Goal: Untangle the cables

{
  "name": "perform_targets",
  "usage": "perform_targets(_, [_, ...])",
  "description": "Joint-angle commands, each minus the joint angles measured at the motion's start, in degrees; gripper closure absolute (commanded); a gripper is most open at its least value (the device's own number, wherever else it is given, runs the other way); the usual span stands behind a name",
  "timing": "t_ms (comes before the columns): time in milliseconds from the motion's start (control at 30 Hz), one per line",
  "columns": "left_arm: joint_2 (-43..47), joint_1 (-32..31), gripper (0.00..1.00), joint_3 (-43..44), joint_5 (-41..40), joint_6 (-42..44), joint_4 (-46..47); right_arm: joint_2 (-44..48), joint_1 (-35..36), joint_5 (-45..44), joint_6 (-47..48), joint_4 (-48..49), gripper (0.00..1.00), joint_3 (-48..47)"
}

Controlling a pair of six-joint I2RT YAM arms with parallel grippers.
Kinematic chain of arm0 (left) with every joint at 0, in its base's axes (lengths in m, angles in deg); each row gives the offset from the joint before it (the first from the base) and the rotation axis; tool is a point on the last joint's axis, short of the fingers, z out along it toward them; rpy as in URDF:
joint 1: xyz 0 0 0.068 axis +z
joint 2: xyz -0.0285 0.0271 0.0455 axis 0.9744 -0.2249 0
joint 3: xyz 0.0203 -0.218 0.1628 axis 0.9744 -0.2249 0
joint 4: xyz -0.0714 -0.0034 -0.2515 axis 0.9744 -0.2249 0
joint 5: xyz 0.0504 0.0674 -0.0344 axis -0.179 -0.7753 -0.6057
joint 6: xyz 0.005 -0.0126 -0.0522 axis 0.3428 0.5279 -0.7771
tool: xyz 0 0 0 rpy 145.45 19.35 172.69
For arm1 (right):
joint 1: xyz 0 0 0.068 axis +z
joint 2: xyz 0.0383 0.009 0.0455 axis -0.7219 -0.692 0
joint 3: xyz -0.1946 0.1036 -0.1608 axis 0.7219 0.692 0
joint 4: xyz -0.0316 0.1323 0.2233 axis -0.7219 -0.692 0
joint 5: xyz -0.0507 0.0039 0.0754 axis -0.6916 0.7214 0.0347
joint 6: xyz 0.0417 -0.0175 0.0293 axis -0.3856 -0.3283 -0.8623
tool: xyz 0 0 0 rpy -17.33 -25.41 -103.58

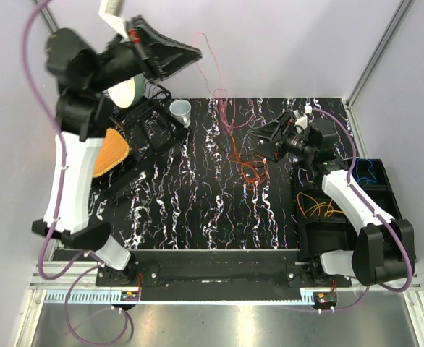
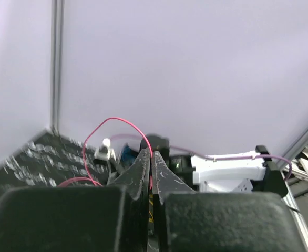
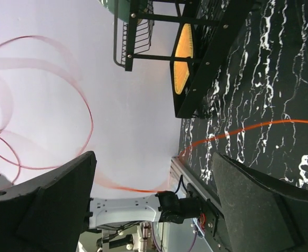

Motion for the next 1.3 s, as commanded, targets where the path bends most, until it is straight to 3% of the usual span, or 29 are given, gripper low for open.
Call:
perform_targets(0, [4.7, 2.0, 1.00, -3.9, 0.7, -3.7, 9.9, -0.3, 0.4, -2.1, 3.2, -1.0, 0.03, -0.5])
perform_targets(267, [8.5, 3.7, 1.00, -12.2, -2.2, -0.5, 8.6, -1.7, 1.5, -1.5, 2.9, 1.2, 0.04, 0.3])
perform_targets(500, [10.2, 3.8, 1.00, -26.5, -0.4, -3.6, 12.6, 2.2, 2.7, -0.6, 6.0, 1.1, 0.03, -2.5])
perform_targets(933, [10.4, 3.7, 1.00, -32.3, -0.2, -8.5, 16.4, 0.5, 4.1, 0.5, 12.3, 1.0, 0.03, -9.9])
perform_targets(1267, [10.2, 2.9, 1.00, -35.5, 1.6, -8.4, 17.8, -5.8, 5.5, -0.3, -0.4, 1.3, 0.03, -24.2])
